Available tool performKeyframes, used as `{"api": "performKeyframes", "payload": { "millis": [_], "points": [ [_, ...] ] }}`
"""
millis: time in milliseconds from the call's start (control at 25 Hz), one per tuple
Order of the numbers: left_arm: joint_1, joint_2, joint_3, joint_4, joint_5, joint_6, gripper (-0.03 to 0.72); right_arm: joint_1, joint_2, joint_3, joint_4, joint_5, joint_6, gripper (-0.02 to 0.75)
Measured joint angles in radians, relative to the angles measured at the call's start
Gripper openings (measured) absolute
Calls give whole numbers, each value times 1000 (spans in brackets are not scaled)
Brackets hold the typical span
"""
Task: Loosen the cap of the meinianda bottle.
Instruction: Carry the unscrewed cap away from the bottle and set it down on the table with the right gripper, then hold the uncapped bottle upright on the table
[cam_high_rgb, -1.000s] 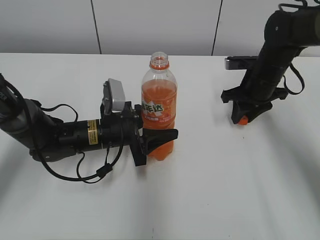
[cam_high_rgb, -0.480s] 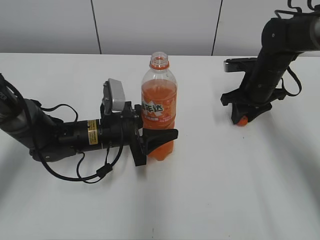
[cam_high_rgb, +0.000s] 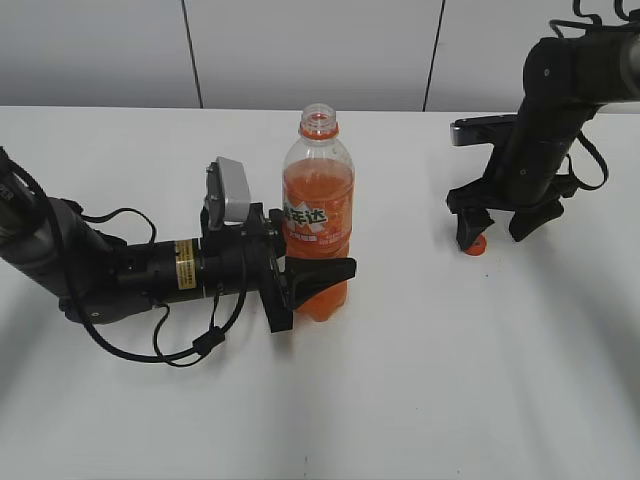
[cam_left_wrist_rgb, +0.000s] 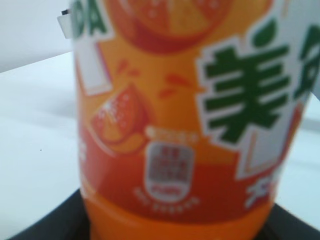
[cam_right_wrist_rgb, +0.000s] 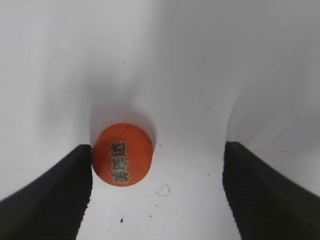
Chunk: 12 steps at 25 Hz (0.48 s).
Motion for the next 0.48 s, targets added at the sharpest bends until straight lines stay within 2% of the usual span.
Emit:
{"api": "performKeyframes", "payload": {
  "millis": [480],
  "points": [
    [0, 0, 0, 11, -1, 0, 403, 0, 0, 0, -3, 45, 3, 593]
  ]
}}
